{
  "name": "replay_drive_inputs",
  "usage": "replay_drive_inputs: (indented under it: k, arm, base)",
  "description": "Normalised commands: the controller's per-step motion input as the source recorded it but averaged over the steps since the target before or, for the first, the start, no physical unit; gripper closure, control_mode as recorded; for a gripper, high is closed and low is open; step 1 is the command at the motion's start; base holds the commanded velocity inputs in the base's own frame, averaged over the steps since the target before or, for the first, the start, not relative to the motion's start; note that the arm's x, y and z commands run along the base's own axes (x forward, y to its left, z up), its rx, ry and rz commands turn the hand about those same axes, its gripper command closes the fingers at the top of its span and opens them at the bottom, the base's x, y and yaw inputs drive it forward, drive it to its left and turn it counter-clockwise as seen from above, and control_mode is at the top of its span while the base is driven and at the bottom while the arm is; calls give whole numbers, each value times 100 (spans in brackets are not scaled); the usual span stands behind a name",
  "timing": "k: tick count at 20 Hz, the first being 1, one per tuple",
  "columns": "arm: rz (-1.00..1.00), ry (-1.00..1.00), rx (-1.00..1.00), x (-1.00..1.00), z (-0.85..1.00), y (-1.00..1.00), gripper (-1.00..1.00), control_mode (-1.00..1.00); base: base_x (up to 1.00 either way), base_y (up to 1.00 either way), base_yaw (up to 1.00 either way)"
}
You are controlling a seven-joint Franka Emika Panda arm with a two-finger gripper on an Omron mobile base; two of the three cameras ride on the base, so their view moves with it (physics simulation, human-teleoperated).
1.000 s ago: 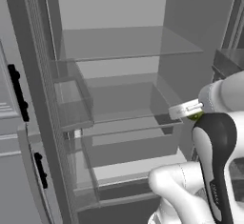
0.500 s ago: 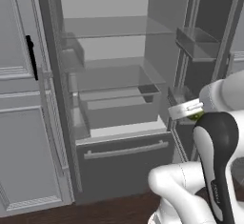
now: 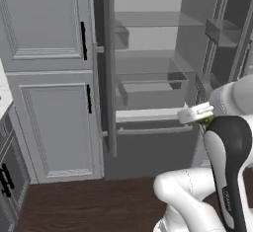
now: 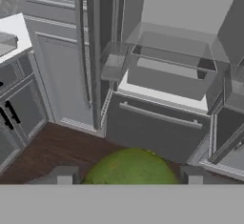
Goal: Place one lime and one steak in each tupperware on the nearby counter, to pack two identical lunches.
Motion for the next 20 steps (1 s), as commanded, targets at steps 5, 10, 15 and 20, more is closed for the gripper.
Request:
replay_drive_inputs:
  k: [5, 10, 15, 20]
  arm:
    - [0, 0, 0, 0, 0, 0, 100, 100]
    - [0, 0, 0, 0, 0, 0, 100, 100]
    - [0, 0, 0, 0, 0, 0, 100, 100]
    - [0, 0, 0, 0, 0, 0, 100, 100]
  base:
    - [-4, 100, 39]
    - [24, 89, 46]
    - [86, 6, 53]
    - [100, 4, 45]
